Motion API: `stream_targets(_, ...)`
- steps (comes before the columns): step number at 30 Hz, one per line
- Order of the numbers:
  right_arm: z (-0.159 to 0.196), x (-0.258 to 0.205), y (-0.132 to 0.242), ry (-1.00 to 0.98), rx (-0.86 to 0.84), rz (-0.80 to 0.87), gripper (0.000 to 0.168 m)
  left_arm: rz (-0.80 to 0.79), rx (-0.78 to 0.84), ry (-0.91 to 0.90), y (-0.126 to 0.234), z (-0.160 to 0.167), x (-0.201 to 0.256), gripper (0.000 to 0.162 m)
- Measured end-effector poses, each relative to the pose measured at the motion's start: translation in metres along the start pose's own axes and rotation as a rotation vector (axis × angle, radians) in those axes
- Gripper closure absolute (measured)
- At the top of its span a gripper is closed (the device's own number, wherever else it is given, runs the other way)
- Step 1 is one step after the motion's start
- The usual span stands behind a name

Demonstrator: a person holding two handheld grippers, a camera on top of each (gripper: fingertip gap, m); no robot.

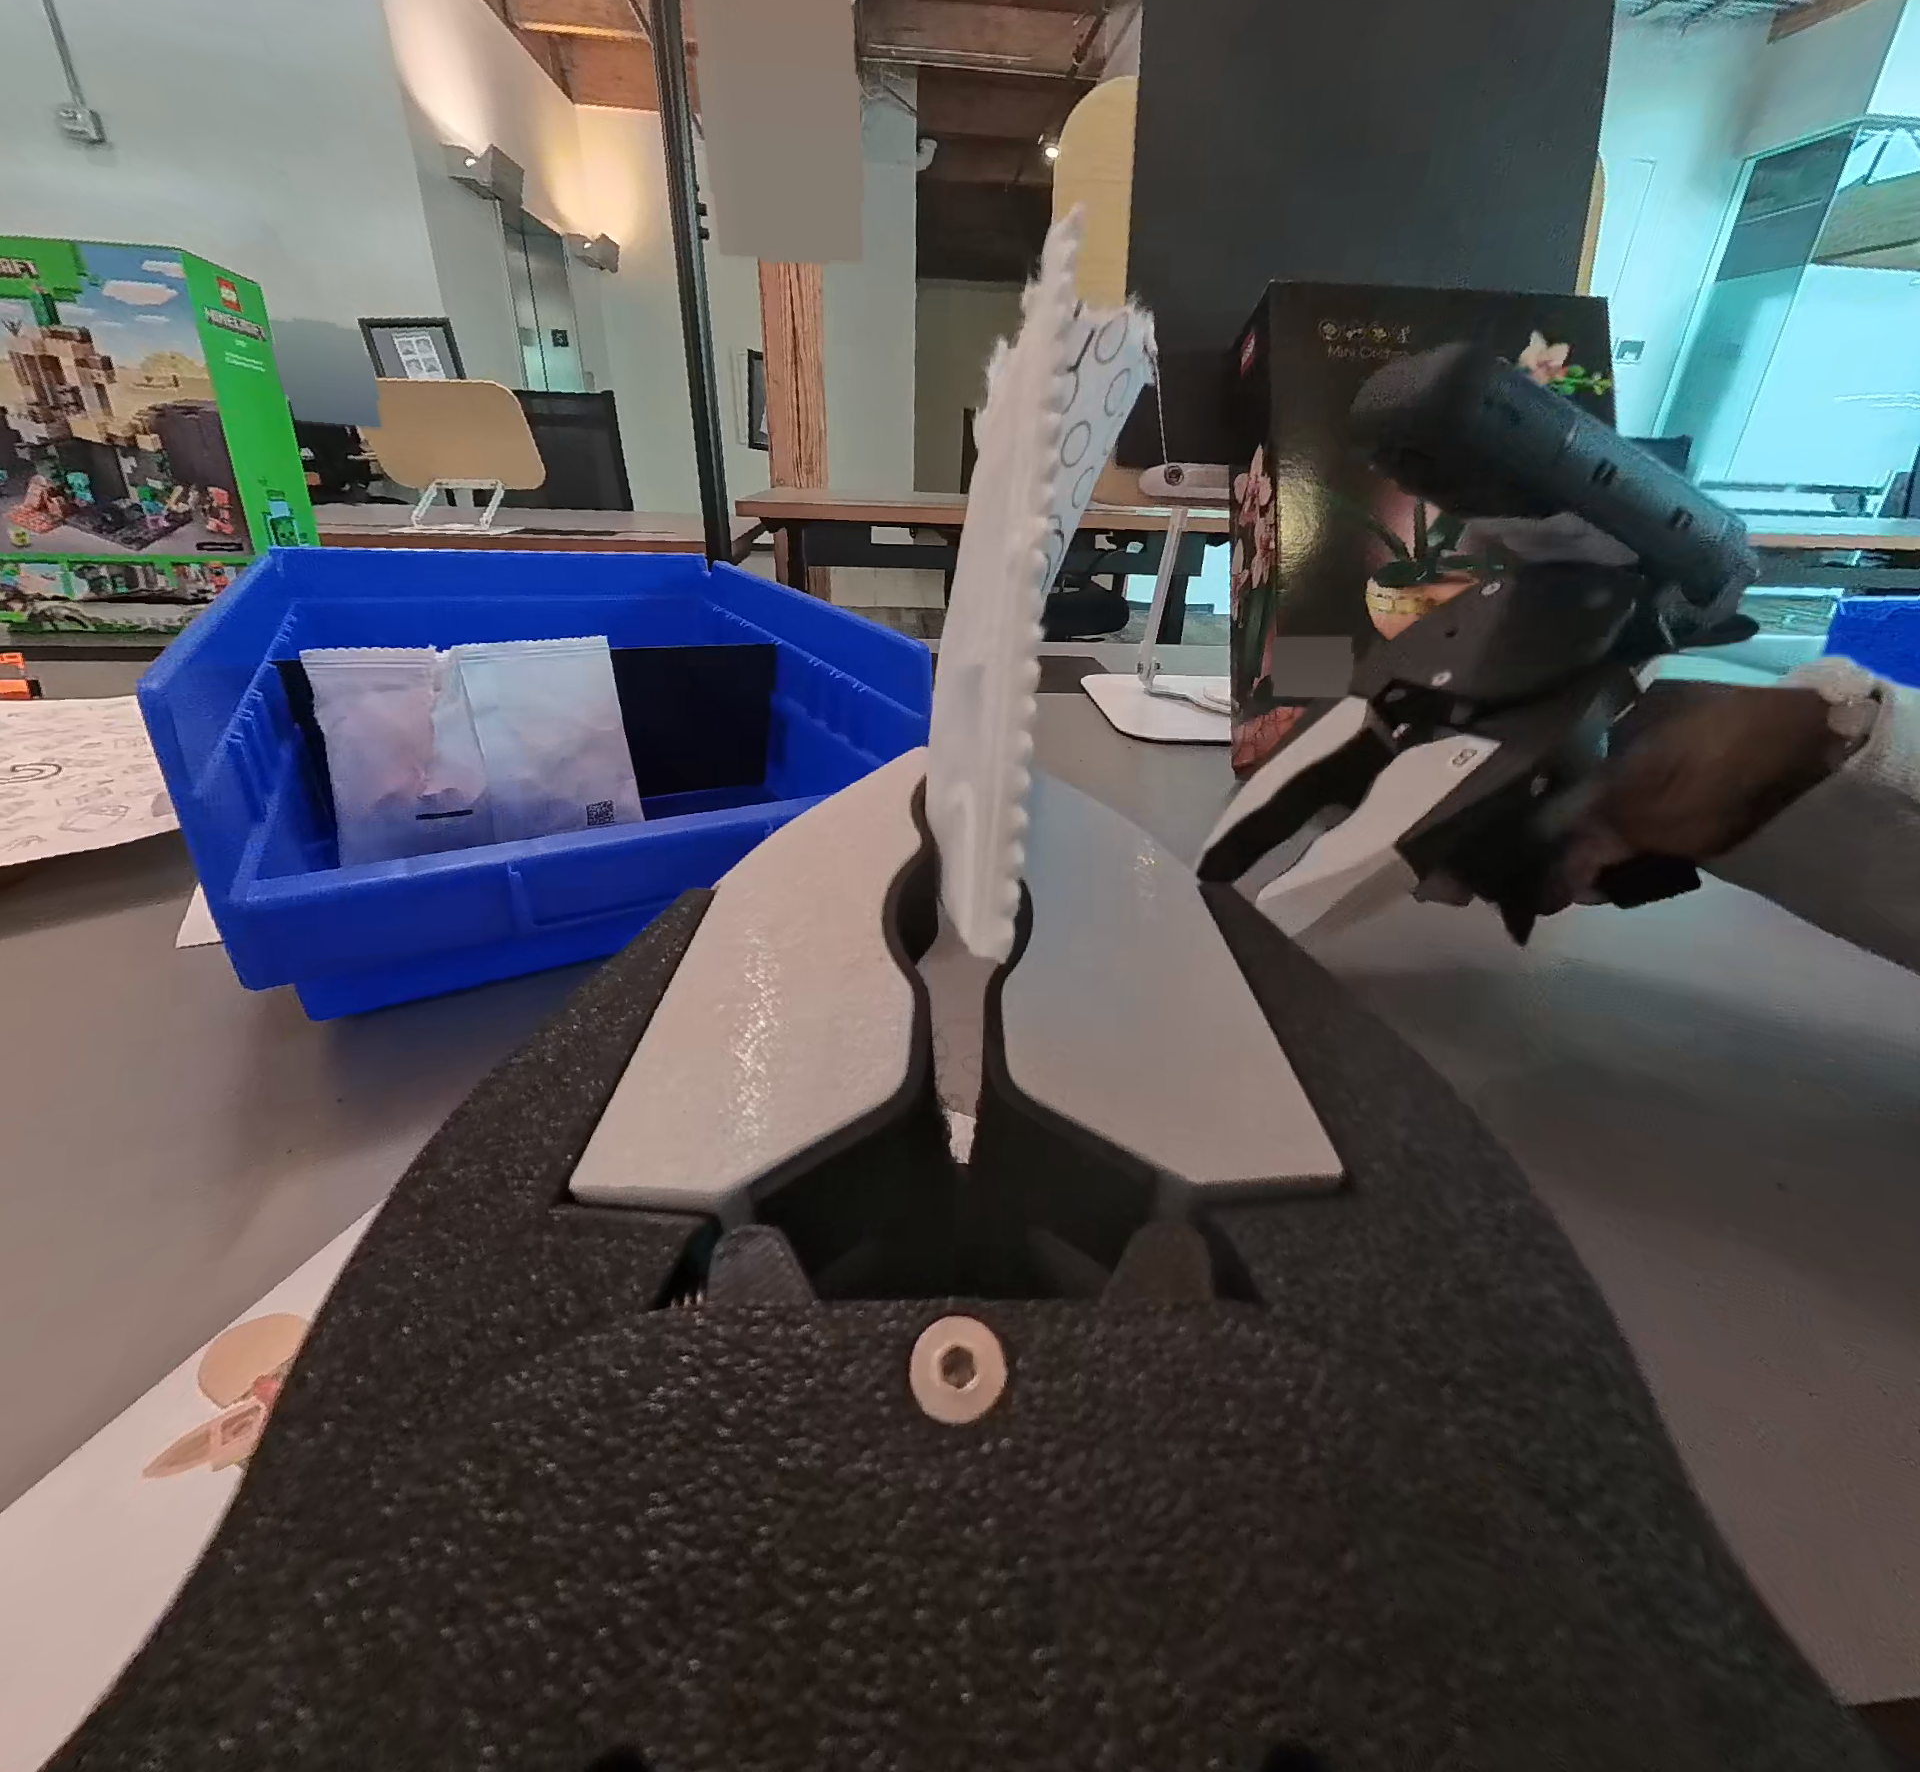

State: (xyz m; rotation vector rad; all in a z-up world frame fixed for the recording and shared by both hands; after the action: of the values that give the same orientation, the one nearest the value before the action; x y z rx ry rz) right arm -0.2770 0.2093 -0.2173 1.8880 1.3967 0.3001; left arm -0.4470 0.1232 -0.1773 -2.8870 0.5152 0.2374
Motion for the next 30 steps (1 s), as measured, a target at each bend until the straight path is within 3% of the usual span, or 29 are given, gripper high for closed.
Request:
stream_targets(5,0.01,0.007,-0.015,-0.008,-0.05,0.013,0.128,0.0,-0.003,-0.006,0.0,0.0,0.0,0.16)
stream_targets(14,0.012,0.007,-0.021,0.002,0.002,-0.002,0.161,0.002,-0.004,-0.006,-0.001,0.0,0.0,0.16)
stream_targets(17,0.011,0.008,-0.021,0.001,-0.002,0.004,0.161,0.002,-0.003,-0.003,0.0,-0.001,0.0,0.16)
stream_targets(20,0.009,0.007,-0.021,0.006,-0.004,0.01,0.145,0.002,-0.001,-0.002,0.0,-0.001,0.0,0.16)
stream_targets(22,0.006,0.006,-0.022,0.014,0.013,0.007,0.143,0.002,-0.002,-0.003,0.0,-0.001,0.001,0.16)
stream_targets(30,0.001,0.008,-0.027,0.032,0.002,-0.02,0.16,0.002,-0.001,-0.003,0.001,-0.001,0.0,0.16)
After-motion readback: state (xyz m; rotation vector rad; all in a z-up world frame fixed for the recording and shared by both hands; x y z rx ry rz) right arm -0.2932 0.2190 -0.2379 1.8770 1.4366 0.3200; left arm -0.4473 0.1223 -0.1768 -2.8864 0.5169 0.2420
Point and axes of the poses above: each gripper's, where its closed fingertips meet, y back along the fingers, z out of its underside, x = y × z across the jaws, the point moved 6 cm from there along y, back along the fingers, and after that the axes turned 13 degrees about -y, right-handed, at the moved point
